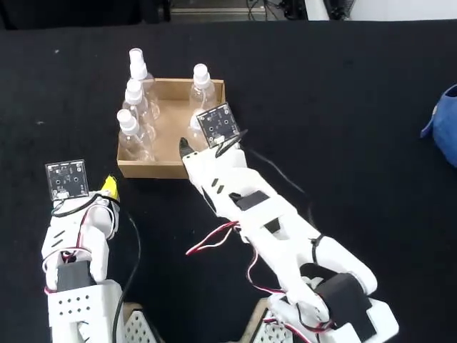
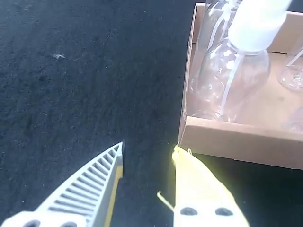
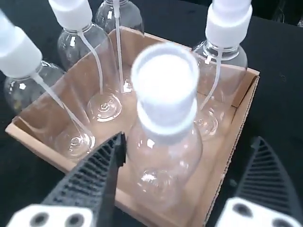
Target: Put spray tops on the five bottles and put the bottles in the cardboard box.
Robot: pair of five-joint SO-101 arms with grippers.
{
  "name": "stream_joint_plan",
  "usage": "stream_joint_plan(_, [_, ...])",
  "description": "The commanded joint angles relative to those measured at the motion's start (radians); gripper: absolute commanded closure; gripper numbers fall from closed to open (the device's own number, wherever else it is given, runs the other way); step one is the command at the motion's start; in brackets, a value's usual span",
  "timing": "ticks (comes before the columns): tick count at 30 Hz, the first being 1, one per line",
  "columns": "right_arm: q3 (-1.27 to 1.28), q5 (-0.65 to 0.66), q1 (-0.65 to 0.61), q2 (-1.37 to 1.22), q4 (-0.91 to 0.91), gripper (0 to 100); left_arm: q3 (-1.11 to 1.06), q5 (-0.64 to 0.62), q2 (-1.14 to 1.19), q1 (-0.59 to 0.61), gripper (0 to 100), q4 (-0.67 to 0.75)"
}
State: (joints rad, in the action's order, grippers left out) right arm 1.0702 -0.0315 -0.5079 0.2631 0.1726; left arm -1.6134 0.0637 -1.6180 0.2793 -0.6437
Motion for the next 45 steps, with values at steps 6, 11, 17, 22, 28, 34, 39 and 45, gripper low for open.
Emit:
stream_joint_plan(6, [-0.021, -0.006, 0.009, 0.211, -0.157, 64.5, 0.012, 0.000, -0.014, 0.008, 97, 0.023])
stream_joint_plan(11, [-0.013, -0.006, 0.020, 0.220, -0.169, 64.9, 0.012, 0.000, -0.014, 0.008, 97, 0.023])
stream_joint_plan(17, [-0.051, 0.000, 0.052, 0.374, -0.509, 64.9, 0.012, 0.000, -0.014, 0.008, 97, 0.023])
stream_joint_plan(22, [-0.101, 0.044, 0.087, 0.555, -0.858, 65.6, 0.012, 0.000, -0.014, 0.008, 97, 0.023])
stream_joint_plan(28, [-0.113, 0.183, 0.267, 0.685, -1.126, 98.5, -0.008, 0.005, -0.014, 0.004, 97, 0.025])
stream_joint_plan(34, [-0.010, 0.311, 0.612, 0.697, -1.250, 99.2, -0.004, 0.129, -0.014, -0.004, 97, 0.015])
stream_joint_plan(39, [0.064, 0.305, 0.736, 0.722, -1.235, 98.8, 0.028, 0.184, -0.015, 0.030, 97, -0.132])
stream_joint_plan(45, [0.335, 0.310, 0.752, 1.049, -1.108, 98.8, -0.010, 0.158, -0.209, 0.007, 97, -0.207])
